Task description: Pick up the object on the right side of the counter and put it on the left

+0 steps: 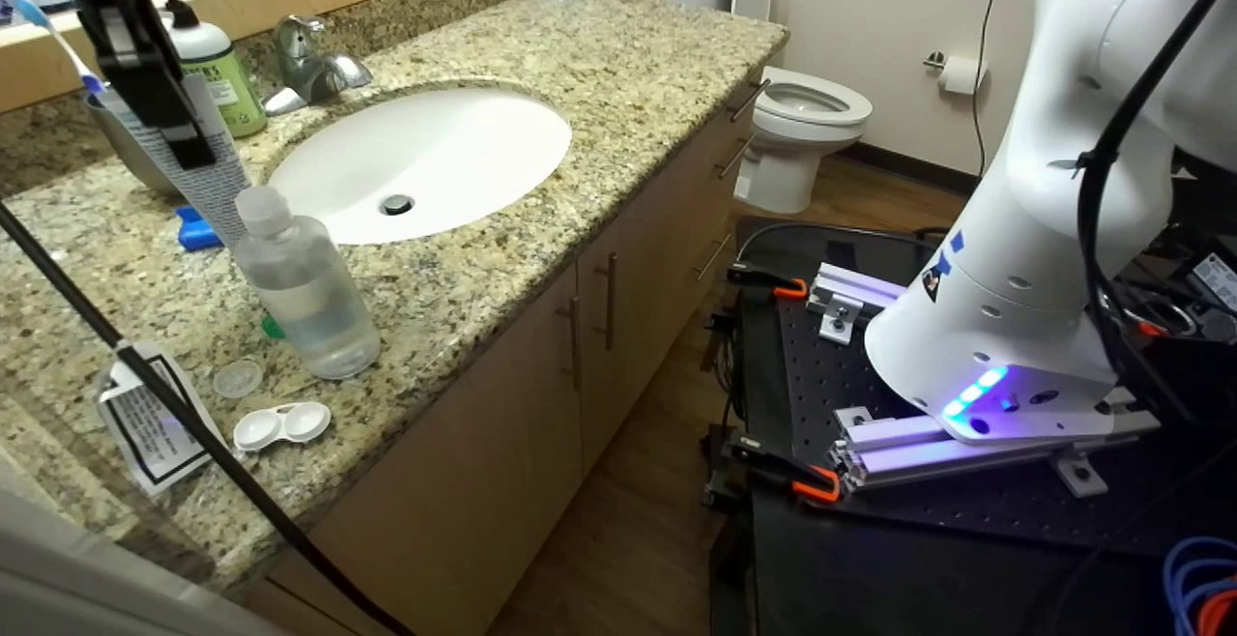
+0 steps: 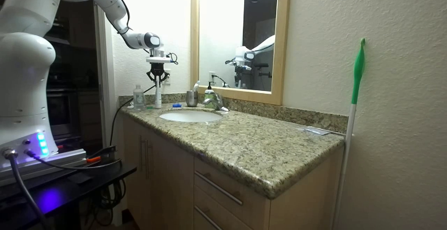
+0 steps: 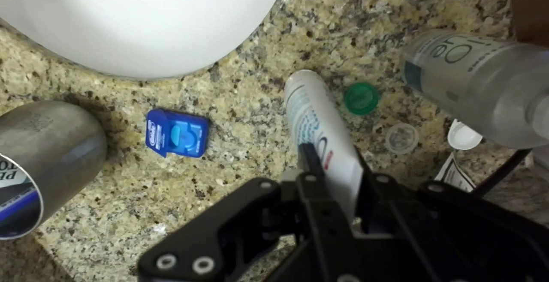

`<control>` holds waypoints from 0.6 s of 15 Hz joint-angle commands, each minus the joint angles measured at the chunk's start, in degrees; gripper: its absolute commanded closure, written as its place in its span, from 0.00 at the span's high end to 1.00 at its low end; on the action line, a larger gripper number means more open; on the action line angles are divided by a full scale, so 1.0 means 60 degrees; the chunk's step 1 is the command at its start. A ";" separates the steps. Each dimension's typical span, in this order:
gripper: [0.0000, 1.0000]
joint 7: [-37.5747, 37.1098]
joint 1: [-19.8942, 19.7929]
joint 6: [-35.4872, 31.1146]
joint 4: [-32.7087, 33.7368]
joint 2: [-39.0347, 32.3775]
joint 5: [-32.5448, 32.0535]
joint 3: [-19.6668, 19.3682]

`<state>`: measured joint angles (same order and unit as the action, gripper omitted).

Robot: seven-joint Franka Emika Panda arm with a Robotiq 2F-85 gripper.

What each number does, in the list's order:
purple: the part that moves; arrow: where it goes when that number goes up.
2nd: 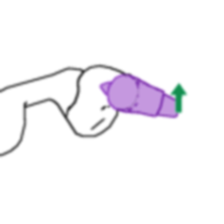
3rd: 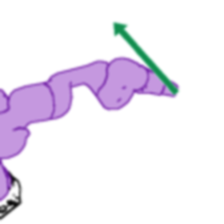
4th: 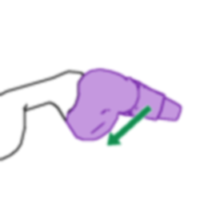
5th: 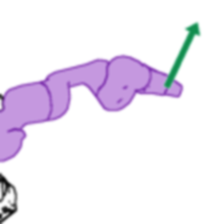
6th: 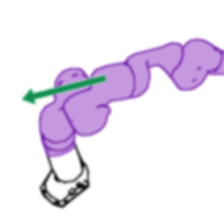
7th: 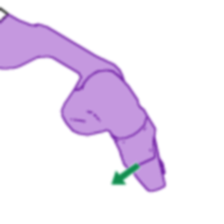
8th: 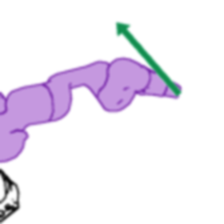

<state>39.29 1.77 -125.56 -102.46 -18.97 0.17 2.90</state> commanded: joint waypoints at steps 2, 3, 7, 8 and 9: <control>0.13 0.0070 -0.0300 -0.0470 0.0052 -0.0213 0.0030 0.0182; 0.43 0.0060 -0.0325 -0.0451 0.0056 -0.0204 0.0050 0.0178; 0.64 0.0183 -0.0367 0.0161 0.0099 0.0051 0.0051 0.0219; 0.70 0.0203 -0.0370 0.0315 0.0138 0.0193 0.0115 0.0250; 0.79 0.0228 -0.0368 0.0440 0.0163 0.0362 0.0155 0.0274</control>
<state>39.42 0.86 -126.15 -102.20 -19.16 0.34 3.01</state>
